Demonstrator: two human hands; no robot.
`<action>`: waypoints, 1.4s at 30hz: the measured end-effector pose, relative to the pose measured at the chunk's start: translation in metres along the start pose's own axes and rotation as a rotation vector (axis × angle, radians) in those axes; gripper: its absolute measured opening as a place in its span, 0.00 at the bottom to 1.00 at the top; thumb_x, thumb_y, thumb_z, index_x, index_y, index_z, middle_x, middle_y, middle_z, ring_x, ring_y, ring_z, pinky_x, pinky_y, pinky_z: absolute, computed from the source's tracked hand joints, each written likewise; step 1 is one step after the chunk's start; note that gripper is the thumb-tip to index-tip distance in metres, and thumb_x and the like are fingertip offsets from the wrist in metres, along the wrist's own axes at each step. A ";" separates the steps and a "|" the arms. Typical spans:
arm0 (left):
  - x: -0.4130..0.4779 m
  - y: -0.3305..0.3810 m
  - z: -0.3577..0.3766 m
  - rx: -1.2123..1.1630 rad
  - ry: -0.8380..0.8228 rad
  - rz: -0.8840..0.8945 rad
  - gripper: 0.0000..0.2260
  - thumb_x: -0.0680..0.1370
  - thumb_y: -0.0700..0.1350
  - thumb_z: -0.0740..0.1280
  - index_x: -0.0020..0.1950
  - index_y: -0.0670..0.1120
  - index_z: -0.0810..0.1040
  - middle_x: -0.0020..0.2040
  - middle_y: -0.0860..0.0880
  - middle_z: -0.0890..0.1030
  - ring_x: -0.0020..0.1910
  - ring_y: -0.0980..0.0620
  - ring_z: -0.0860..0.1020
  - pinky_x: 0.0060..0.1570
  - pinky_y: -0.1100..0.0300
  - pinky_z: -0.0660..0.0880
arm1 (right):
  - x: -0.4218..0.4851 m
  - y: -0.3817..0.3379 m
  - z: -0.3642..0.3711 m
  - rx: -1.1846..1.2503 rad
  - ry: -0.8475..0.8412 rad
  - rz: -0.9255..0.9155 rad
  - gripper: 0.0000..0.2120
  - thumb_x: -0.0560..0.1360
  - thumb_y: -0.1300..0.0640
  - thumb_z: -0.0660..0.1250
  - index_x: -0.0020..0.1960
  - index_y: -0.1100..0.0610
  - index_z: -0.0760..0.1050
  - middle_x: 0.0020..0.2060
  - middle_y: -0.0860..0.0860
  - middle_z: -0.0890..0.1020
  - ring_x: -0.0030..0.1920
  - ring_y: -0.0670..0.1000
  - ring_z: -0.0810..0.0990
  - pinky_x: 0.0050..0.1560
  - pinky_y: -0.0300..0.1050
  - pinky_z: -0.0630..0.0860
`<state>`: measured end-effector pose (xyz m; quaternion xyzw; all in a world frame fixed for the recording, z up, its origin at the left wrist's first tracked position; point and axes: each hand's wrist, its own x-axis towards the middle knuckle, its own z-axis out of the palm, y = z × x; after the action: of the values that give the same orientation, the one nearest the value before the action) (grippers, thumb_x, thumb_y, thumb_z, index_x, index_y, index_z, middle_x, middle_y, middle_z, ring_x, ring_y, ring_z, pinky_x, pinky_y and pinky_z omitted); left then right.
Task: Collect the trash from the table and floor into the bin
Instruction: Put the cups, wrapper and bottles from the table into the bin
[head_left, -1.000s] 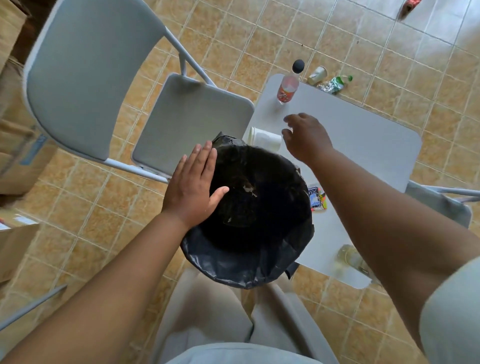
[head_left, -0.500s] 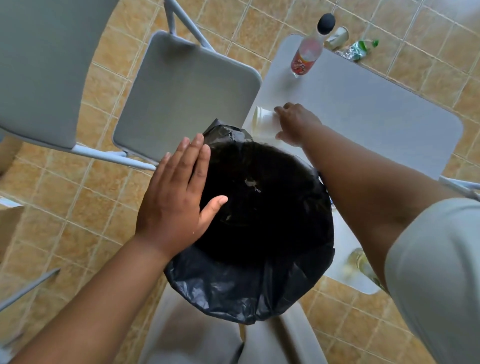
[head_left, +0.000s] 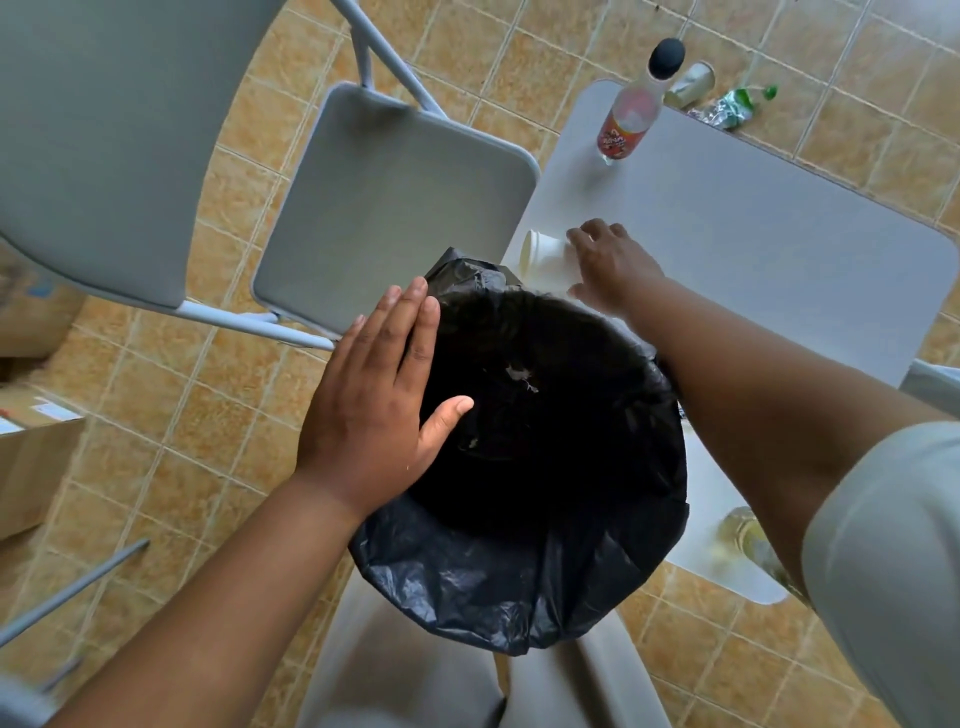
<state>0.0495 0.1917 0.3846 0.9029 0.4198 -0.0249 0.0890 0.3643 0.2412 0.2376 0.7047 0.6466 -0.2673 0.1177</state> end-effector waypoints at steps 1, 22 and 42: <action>0.000 0.000 0.001 0.000 0.006 0.002 0.35 0.82 0.62 0.56 0.80 0.40 0.52 0.81 0.42 0.54 0.80 0.44 0.53 0.75 0.44 0.59 | 0.002 0.000 0.002 0.009 -0.042 0.010 0.36 0.74 0.54 0.75 0.76 0.59 0.61 0.69 0.60 0.70 0.67 0.64 0.70 0.63 0.61 0.74; 0.000 0.000 0.002 -0.016 0.001 0.004 0.35 0.82 0.62 0.55 0.80 0.41 0.52 0.81 0.43 0.54 0.79 0.44 0.54 0.75 0.44 0.59 | -0.084 -0.018 -0.064 0.422 0.466 0.114 0.37 0.71 0.51 0.75 0.75 0.59 0.64 0.63 0.62 0.73 0.61 0.63 0.74 0.60 0.52 0.71; -0.001 0.002 -0.009 -0.133 -0.076 -0.031 0.31 0.80 0.49 0.56 0.81 0.43 0.51 0.81 0.44 0.53 0.79 0.44 0.54 0.76 0.46 0.57 | -0.242 -0.155 -0.005 0.677 0.081 0.282 0.34 0.78 0.48 0.68 0.78 0.58 0.58 0.67 0.58 0.75 0.67 0.60 0.74 0.65 0.52 0.72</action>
<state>0.0504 0.1915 0.3941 0.8869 0.4306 -0.0328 0.1642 0.2093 0.0601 0.3978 0.7960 0.4223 -0.4189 -0.1122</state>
